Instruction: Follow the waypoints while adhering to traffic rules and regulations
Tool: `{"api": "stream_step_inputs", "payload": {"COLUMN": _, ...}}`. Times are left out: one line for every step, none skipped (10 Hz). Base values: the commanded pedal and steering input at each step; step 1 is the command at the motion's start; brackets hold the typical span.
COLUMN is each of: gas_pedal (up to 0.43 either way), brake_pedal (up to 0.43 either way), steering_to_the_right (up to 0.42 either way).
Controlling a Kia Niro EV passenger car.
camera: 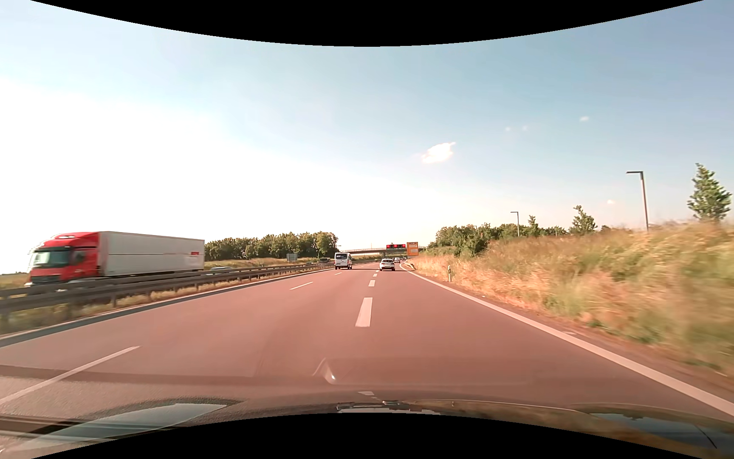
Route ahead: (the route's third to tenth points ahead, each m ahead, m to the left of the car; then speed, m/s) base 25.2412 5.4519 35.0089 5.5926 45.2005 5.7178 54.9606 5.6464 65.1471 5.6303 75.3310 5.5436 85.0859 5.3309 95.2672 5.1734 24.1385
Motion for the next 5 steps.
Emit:
{"api": "stream_step_inputs", "payload": {"gas_pedal": 0.319, "brake_pedal": 0.006, "steering_to_the_right": 0.001}}
{"api": "stream_step_inputs", "payload": {"gas_pedal": 0.319, "brake_pedal": 0.006, "steering_to_the_right": 0.0}}
{"api": "stream_step_inputs", "payload": {"gas_pedal": 0.319, "brake_pedal": 0.006, "steering_to_the_right": -0.001}}
{"api": "stream_step_inputs", "payload": {"gas_pedal": 0.319, "brake_pedal": 0.006, "steering_to_the_right": -0.001}}
{"api": "stream_step_inputs", "payload": {"gas_pedal": 0.319, "brake_pedal": 0.006, "steering_to_the_right": -0.001}}
